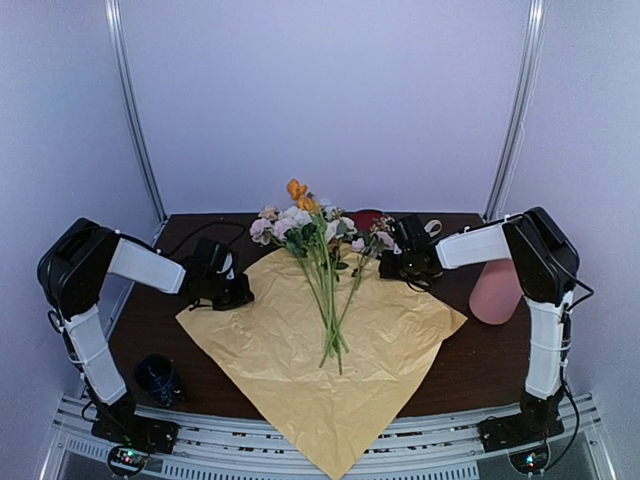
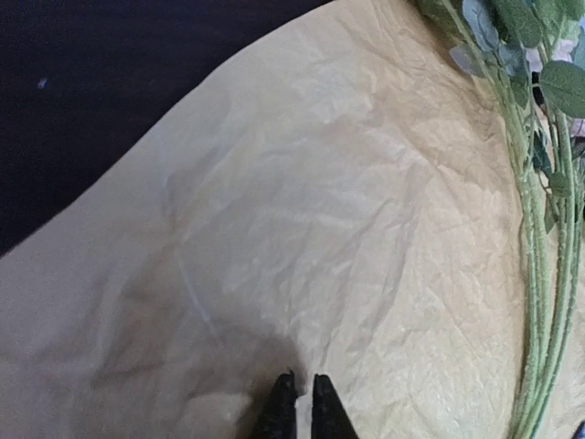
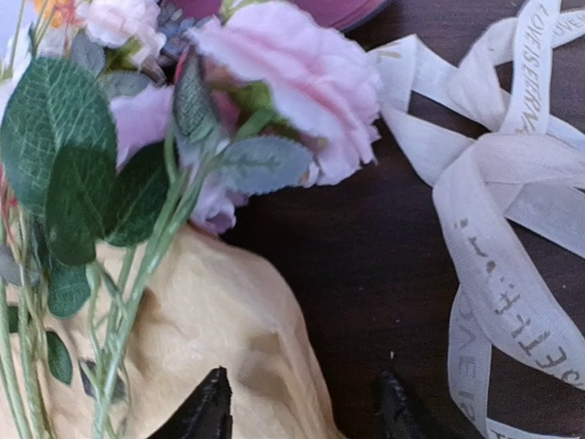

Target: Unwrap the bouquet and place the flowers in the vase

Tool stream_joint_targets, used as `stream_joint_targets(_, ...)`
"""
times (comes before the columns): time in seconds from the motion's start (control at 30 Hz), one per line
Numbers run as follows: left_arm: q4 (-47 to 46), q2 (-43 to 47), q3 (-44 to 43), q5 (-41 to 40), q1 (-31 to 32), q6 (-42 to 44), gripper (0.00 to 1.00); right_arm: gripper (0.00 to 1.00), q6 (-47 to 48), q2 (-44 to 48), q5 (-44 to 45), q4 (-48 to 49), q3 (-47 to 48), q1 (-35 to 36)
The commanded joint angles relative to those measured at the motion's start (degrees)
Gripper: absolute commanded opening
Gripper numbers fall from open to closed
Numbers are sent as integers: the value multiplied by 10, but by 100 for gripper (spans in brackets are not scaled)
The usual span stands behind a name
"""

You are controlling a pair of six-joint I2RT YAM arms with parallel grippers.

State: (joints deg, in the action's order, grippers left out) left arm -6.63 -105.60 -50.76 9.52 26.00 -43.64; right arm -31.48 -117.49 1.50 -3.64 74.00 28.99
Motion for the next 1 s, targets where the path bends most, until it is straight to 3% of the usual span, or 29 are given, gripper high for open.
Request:
stream_joint_targets(0.0,54,78,41,-10,4,3,19,60,-6,62,11,-20,-21,8)
stream_joint_targets(0.2,101,216,55,-50,38,52,69,69,-6,145,31,-46,-39,32)
stream_joint_targets(0.4,196,318,-57,-148,70,194,97,66,-8,213,59,-48,-50,85)
stream_joint_targets(0.5,156,361,-78,-196,70,243,98,66,-22,229,88,-13,-73,128)
stream_joint_targets(0.63,16,403,-31,-259,69,276,98,64,-79,204,87,30,-93,158)
stream_joint_targets(0.73,-52,412,10,-185,68,307,98,62,-118,170,71,36,-96,164)
stream_joint_targets(0.83,-39,388,17,-94,68,302,97,60,-152,139,48,47,-99,164)
stream_joint_targets(0.97,2,347,12,-73,68,291,96,55,-192,110,39,61,-97,163)
